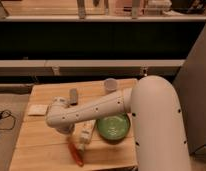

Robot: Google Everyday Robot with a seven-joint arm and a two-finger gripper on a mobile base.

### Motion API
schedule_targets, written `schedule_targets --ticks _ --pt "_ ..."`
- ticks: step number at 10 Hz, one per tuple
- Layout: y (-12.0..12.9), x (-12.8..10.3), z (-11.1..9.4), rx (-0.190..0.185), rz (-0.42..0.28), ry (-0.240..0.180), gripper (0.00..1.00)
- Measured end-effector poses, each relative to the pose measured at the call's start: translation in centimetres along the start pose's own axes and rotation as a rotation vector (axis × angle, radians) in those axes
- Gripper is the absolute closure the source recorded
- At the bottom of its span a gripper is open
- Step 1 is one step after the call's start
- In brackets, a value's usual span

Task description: Place the pepper on the white sponge

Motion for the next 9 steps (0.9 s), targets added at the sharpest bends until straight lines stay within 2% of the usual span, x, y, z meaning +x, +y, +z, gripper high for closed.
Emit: schedule_targets --ticks 1,2,6,9 --pt "-0.17 -0.06 0.05 -0.008 -0.007 0.004 0.26" --pt "-0.37 -0.16 0.04 -0.011 -0.015 0.004 0.21" --pt "-0.41 -0.04 -0.15 -0.011 -0.06 -0.002 0.2" --pt "-0.35 -0.2 -0.08 0.013 -0.086 -0.015 0.2"
